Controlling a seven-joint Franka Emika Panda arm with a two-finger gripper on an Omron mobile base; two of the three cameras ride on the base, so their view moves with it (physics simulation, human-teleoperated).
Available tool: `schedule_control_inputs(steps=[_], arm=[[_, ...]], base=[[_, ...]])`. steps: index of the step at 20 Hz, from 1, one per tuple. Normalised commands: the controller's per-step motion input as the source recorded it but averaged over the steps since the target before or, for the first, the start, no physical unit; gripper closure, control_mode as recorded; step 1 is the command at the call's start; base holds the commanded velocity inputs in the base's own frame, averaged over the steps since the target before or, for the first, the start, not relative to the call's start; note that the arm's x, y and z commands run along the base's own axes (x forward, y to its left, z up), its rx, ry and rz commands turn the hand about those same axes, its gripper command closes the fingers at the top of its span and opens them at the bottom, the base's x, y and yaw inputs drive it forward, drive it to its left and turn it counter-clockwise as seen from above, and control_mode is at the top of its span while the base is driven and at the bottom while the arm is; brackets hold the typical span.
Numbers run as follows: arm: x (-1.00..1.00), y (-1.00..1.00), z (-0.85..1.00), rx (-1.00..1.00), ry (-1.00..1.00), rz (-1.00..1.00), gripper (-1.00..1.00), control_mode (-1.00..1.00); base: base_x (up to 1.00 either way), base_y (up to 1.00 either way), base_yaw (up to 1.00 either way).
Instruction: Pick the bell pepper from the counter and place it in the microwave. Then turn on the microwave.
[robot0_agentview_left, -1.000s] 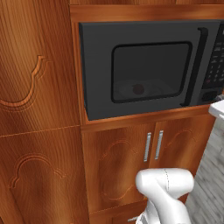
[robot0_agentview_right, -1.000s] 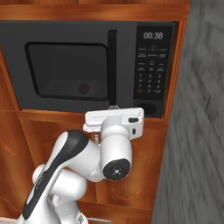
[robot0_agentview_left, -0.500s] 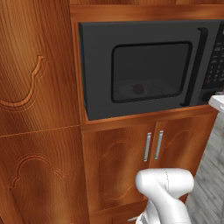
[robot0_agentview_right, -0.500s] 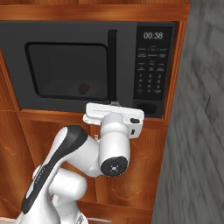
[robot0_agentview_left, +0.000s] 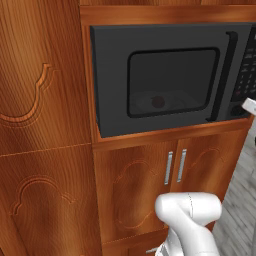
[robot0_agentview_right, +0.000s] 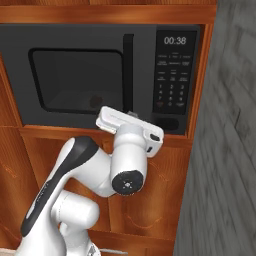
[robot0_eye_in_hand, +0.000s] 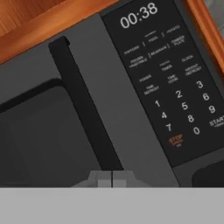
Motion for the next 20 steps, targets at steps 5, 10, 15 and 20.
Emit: schedule_control_inputs(steps=[5,10,15,20], arm=[[0.0,-0.01,0.0,0.23,0.03,0.0,1.0,-1.0],[-0.01,0.0,0.0,0.22,0.0,0.0,1.0,-1.0],[0.0,-0.04,0.02,0.21,0.02,0.0,1.0,-1.0],[0.0,-0.1,0.11,0.2,0.03,0.0,1.0,-1.0]], base=[[0.0,0.0,0.0],[0.0,0.0,0.0],[0.0,0.0,0.0],[0.0,0.0,0.0]])
